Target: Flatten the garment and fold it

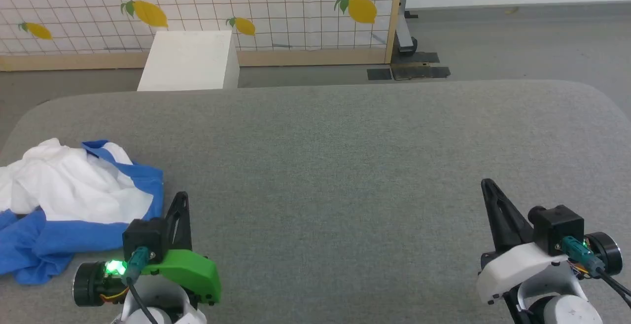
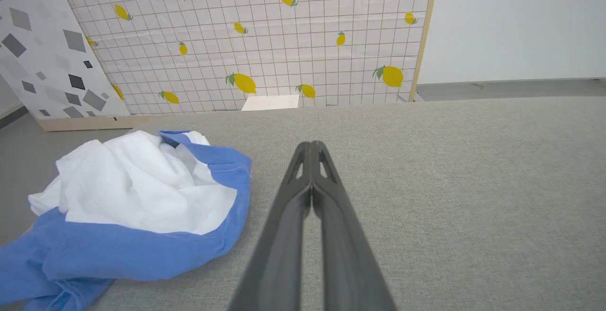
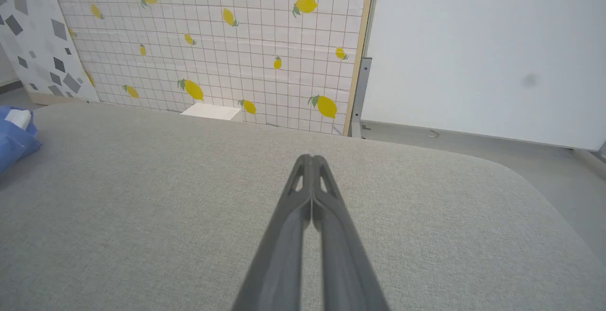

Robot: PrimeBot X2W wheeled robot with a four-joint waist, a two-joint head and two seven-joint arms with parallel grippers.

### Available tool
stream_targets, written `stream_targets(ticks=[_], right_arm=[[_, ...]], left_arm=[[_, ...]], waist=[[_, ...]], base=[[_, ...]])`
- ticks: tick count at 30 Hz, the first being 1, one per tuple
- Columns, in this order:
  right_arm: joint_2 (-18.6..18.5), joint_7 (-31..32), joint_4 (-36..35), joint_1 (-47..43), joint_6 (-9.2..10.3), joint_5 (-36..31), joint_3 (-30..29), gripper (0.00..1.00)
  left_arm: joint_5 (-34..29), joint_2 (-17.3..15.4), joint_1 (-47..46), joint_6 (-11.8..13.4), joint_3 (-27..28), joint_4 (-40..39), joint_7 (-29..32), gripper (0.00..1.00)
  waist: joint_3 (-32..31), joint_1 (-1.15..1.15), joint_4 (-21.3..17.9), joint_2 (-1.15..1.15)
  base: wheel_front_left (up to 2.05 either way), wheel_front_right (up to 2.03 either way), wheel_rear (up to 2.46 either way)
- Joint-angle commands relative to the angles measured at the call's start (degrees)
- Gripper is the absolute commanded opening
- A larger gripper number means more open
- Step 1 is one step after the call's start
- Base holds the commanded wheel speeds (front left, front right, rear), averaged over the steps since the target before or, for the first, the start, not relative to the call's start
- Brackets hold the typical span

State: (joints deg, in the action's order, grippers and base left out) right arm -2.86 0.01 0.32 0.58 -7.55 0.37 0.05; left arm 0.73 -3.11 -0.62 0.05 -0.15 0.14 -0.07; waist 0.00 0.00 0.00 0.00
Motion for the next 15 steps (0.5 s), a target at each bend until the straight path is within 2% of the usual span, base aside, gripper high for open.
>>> stream_targets(ticks=[1,15], right_arm=[[0.0,0.0,-0.3,-0.6,0.06,-0.4,0.0,0.00],[0.0,0.0,-0.3,-0.6,0.06,-0.4,0.0,0.00]], left_arm=[[-0.7,0.2,0.6,0.0,0.1,-0.1,0.1,0.00],[-0.7,0.2,0.6,0.0,0.1,-0.1,0.1,0.00]], waist=[[0.0,0.00,0.0,0.00],[0.0,0.00,0.0,0.00]], base=[[0.00,0.00,0.00],[0.00,0.00,0.00]])
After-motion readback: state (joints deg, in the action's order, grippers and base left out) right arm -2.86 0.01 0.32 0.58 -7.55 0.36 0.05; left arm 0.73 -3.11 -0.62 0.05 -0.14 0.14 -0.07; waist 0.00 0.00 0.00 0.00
